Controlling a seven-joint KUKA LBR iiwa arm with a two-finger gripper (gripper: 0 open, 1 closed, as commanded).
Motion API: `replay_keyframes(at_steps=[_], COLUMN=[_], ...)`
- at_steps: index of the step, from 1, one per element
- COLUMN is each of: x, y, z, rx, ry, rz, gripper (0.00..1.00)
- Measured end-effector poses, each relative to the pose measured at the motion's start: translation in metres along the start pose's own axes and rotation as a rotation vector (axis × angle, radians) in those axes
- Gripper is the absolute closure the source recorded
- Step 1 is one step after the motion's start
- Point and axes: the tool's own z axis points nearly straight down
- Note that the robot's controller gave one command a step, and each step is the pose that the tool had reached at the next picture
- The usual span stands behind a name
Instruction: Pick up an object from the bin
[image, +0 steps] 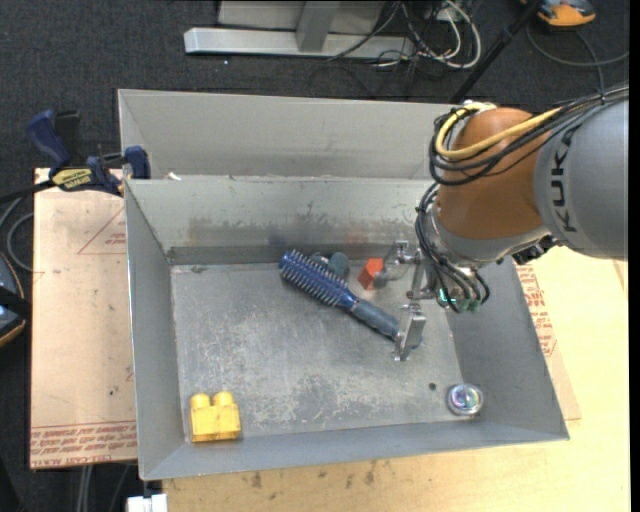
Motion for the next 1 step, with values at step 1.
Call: replay_keyframes(at_steps=[1], x=[-0.0290], y=[-0.0195], z=[0.0982], rx=[0.000], ry=[-0.013], rz=[-0.126], gripper=[0.00])
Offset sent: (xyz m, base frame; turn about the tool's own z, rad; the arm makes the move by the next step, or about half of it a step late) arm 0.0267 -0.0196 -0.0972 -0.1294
